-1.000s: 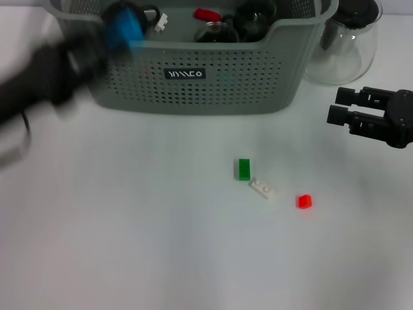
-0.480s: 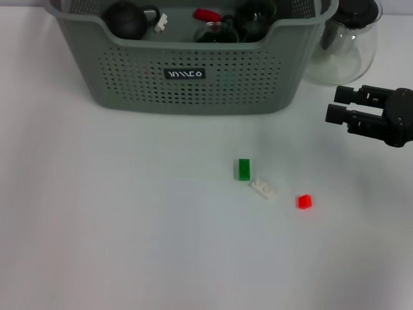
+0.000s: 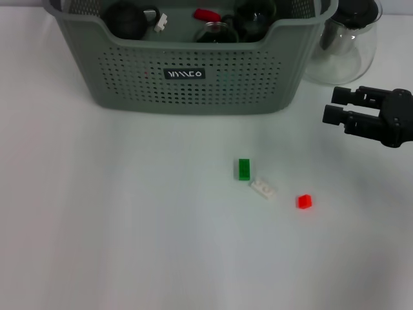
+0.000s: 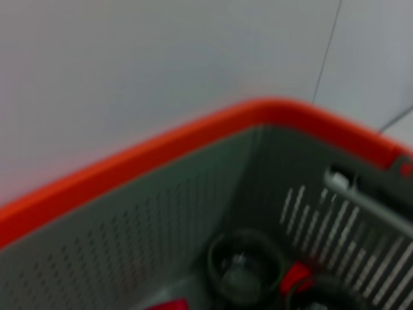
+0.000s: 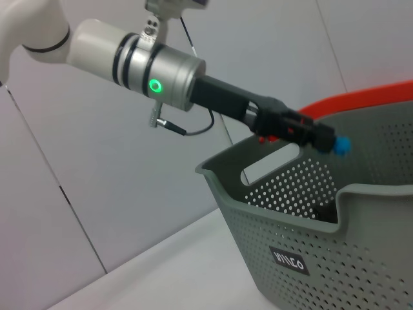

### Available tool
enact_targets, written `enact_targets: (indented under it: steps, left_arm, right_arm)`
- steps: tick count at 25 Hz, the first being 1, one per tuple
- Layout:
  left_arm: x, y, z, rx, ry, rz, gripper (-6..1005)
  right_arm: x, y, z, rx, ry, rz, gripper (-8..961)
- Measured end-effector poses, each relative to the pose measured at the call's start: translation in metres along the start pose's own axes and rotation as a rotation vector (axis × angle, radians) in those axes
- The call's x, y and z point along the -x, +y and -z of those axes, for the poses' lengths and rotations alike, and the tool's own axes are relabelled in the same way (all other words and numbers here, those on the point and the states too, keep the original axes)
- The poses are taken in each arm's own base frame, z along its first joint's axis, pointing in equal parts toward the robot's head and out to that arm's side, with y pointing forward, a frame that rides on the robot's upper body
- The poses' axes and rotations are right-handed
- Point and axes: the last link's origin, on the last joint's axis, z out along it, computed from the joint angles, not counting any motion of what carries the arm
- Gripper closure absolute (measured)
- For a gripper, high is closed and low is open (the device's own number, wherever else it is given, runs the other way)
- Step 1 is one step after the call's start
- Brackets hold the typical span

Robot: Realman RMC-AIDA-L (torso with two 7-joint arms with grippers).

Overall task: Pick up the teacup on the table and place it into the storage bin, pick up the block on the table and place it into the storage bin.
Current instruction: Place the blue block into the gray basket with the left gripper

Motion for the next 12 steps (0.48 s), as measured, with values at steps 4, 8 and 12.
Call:
enact_targets:
  steps: [4, 8, 12]
  left_arm:
    - [0.0016, 0.0019, -0.0079, -0.048, -0.032, 0.01, 501]
    - [0.0018, 0.0024, -0.0085, -0.051, -0.035, 0.009, 491]
    - [0.0009, 0.0027, -0.0067, -0.037, -0.017, 0.026, 481]
  right_arm:
    - [-0.0004, -0.0002, 0.0002, -0.002, 0.001, -0.002, 344]
    - [0.0, -0.0003, 0.0005, -0.001, 0.002, -0.002, 344]
    - [0.0002, -0.0004, 0.0004, -0.002, 0.002, 0.001, 344]
